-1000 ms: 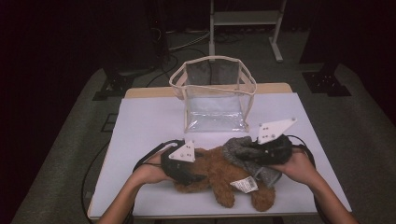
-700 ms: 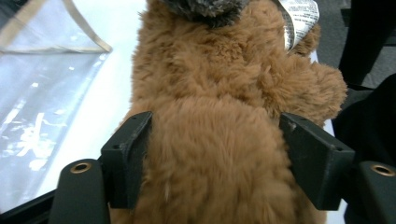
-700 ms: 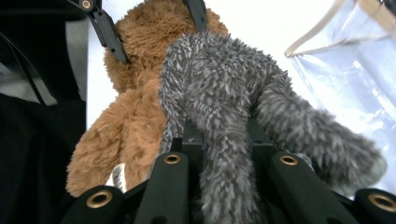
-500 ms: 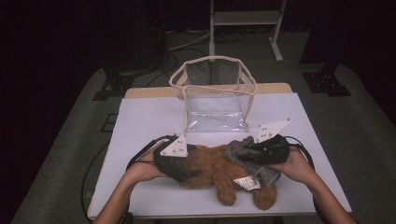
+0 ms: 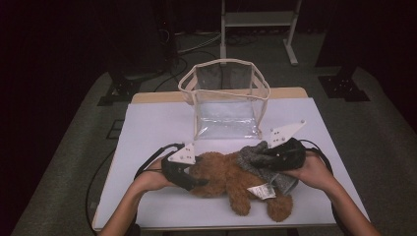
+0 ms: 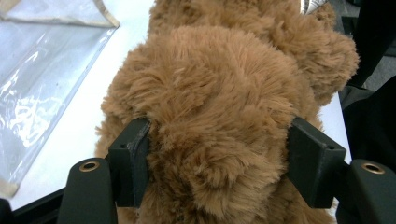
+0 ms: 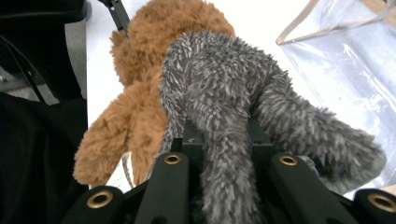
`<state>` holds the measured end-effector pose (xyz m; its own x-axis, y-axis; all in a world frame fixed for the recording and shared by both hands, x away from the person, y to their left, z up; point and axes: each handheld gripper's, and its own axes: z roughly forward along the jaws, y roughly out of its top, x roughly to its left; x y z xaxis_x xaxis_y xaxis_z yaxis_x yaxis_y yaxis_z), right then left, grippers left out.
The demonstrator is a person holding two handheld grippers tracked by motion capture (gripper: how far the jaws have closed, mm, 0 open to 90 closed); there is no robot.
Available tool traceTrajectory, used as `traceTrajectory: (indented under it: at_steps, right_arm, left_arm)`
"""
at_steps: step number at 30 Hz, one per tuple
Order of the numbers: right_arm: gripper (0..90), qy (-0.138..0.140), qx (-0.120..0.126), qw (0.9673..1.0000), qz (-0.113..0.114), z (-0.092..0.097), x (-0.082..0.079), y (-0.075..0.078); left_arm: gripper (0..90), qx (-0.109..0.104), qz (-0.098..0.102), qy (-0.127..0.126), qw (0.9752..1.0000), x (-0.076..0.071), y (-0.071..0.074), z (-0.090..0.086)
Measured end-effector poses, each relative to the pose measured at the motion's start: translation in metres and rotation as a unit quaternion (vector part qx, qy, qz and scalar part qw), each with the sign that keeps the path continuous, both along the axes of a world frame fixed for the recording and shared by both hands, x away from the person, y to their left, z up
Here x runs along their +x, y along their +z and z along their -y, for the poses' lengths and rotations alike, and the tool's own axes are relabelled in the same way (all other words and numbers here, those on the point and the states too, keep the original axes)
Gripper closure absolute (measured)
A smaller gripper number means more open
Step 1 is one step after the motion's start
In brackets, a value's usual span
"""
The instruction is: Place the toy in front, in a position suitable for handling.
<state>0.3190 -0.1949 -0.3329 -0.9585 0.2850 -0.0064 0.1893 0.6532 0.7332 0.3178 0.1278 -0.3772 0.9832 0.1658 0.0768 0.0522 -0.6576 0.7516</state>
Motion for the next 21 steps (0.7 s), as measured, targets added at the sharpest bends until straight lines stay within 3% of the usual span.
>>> traceTrajectory:
  at_steps: [11,21]
  right_arm:
    - [75.0,0.047,-0.023,0.9986,0.003,-0.043,0.003,0.001]
    - [75.1,0.026,-0.012,0.9995,-0.01,-0.019,0.002,-0.011]
  left_arm:
    - [31.8,0.005,0.02,-0.023,0.9995,-0.002,0.004,0.028]
    - [21.8,-0.009,0.02,0.003,0.9998,0.003,0.007,0.011]
